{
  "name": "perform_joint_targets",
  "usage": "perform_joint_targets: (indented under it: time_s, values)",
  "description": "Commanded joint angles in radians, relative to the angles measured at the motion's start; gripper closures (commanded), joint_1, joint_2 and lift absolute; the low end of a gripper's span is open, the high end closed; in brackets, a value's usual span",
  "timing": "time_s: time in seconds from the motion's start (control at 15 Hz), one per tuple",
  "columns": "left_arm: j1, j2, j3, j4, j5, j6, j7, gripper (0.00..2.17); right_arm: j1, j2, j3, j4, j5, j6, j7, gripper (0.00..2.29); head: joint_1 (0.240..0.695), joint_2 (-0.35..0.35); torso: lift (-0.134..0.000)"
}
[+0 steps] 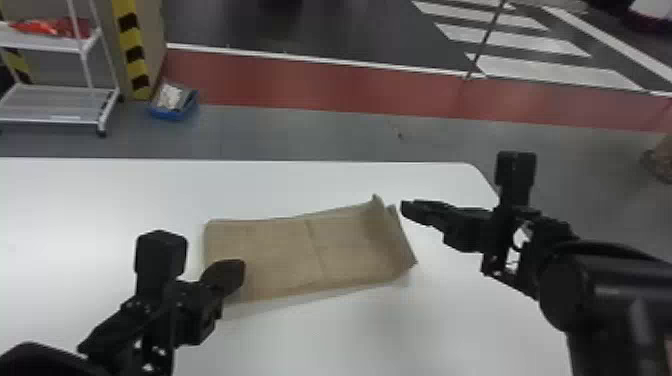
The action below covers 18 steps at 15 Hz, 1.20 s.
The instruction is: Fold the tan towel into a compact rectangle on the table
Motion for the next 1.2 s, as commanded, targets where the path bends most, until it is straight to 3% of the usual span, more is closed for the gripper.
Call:
perform_joint_targets:
  time_s: [0.0,0.6,0.93,1.13]
  values:
    - [-0.007,-0.002,-0.001,0.003,0.001,0.001,0.0,1.3,0.017,-0.001,-0.027,-0.007,0.0,0.025,0.0,0.12,0.695,-0.263,-0.124]
    - [-0.002,0.0,-0.015,0.004,0.001,0.001,0.003,1.3,0.141,0.008,-0.059,-0.058,0.037,0.08,-0.012,0.21,0.695,-0.32,-0.124]
    - [0.016,0.001,-0.02,-0.003,-0.003,-0.002,-0.002,1.3,0.065,0.01,-0.054,0.031,0.0,0.049,-0.033,0.22,0.695,-0.33,-0.124]
    - [0.032,0.003,-0.015,-0.013,-0.005,-0.005,-0.002,1.3,-0.012,0.013,-0.037,0.169,-0.012,0.037,-0.066,0.22,0.695,-0.327,-0.124]
